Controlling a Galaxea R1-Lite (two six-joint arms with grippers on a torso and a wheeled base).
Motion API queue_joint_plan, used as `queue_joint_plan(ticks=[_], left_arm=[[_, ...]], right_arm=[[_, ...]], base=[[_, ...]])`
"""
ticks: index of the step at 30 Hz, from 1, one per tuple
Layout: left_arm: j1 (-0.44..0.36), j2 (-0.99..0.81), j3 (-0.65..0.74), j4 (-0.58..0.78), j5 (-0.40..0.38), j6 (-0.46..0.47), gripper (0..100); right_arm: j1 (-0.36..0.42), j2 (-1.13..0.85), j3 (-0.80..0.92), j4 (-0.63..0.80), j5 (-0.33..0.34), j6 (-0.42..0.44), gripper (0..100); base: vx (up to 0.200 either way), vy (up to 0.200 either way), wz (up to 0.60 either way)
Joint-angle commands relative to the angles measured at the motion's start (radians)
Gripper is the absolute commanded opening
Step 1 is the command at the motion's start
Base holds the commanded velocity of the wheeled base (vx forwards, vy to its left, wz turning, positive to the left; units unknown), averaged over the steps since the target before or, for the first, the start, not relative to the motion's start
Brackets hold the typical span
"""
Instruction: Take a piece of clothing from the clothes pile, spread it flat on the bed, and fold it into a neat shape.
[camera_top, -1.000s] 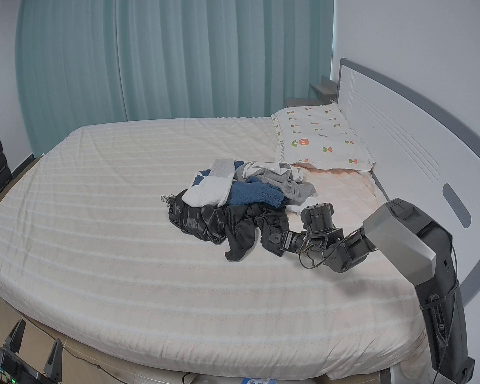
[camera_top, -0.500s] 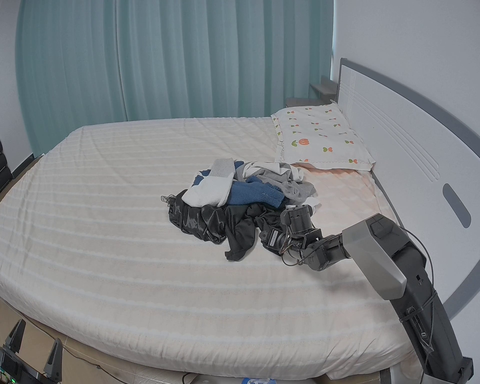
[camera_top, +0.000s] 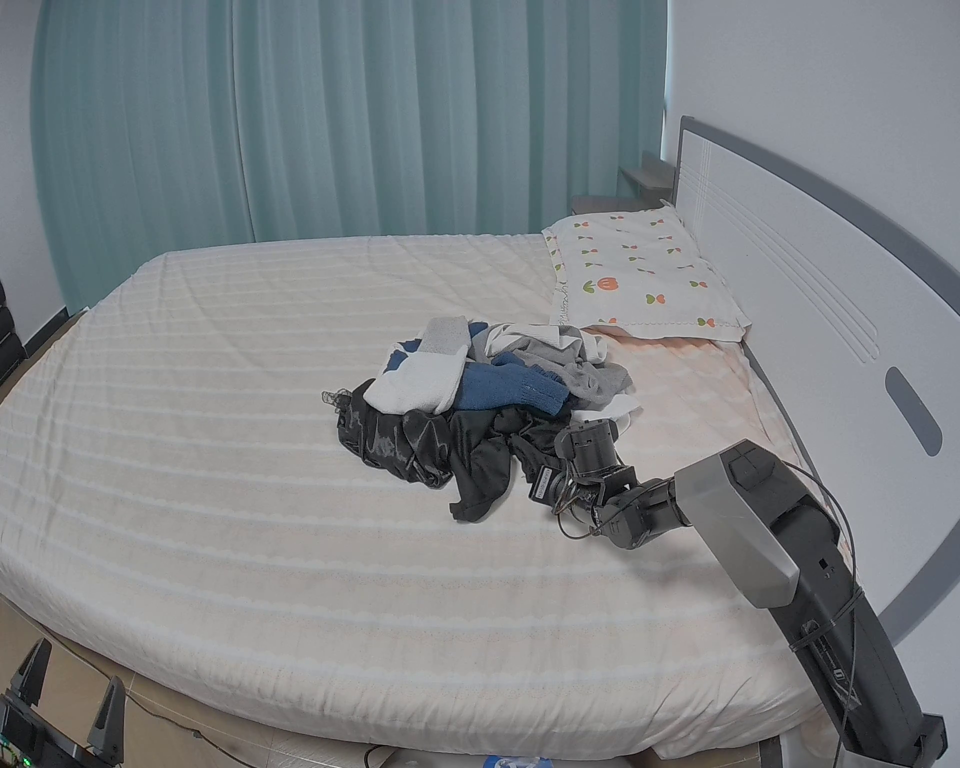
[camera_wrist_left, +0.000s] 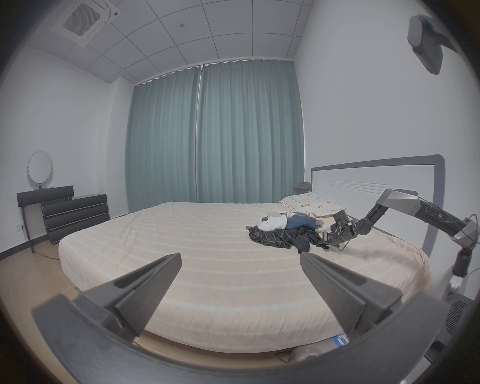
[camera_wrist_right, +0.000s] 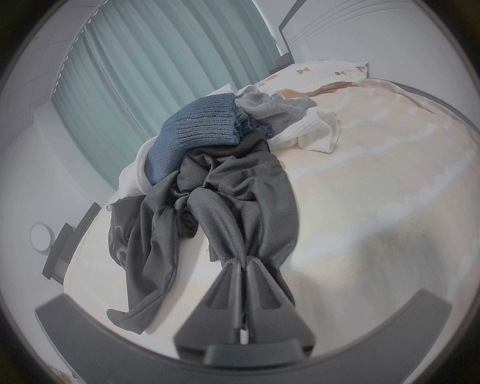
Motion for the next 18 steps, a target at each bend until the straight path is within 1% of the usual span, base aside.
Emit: queue_joint_plan(ticks=[1, 5, 7, 9, 13, 15, 18], left_arm=[[0.001, -0.015, 0.017, 0.000, 0.000, 0.000, 100], [0.001, -0.015, 0.017, 0.000, 0.000, 0.000, 100], [-0.001, -0.015, 0.017, 0.000, 0.000, 0.000, 100], [-0.001, -0.015, 0.017, 0.000, 0.000, 0.000, 100], [0.001, -0.015, 0.017, 0.000, 0.000, 0.000, 100], [-0.001, -0.015, 0.017, 0.000, 0.000, 0.000, 100], [0.001, -0.015, 0.017, -0.002, 0.000, -0.003, 100]], right_arm=[[-0.002, -0.022, 0.016, -0.001, -0.002, 0.003, 0], [-0.007, -0.126, 0.162, -0.027, 0.000, 0.008, 0], [-0.005, -0.200, 0.266, -0.052, 0.009, 0.020, 0], [-0.004, -0.287, 0.418, -0.110, 0.021, 0.052, 0], [-0.002, -0.433, 0.728, -0.301, 0.067, 0.066, 0], [-0.002, -0.501, 0.872, -0.416, 0.072, 0.068, 0], [0.005, -0.568, 1.044, -0.543, 0.072, 0.066, 0]], base=[[0.000, 0.000, 0.00], [0.000, 0.000, 0.00], [0.000, 0.000, 0.00], [0.000, 0.000, 0.00], [0.000, 0.000, 0.00], [0.000, 0.000, 0.00], [0.000, 0.000, 0.00]])
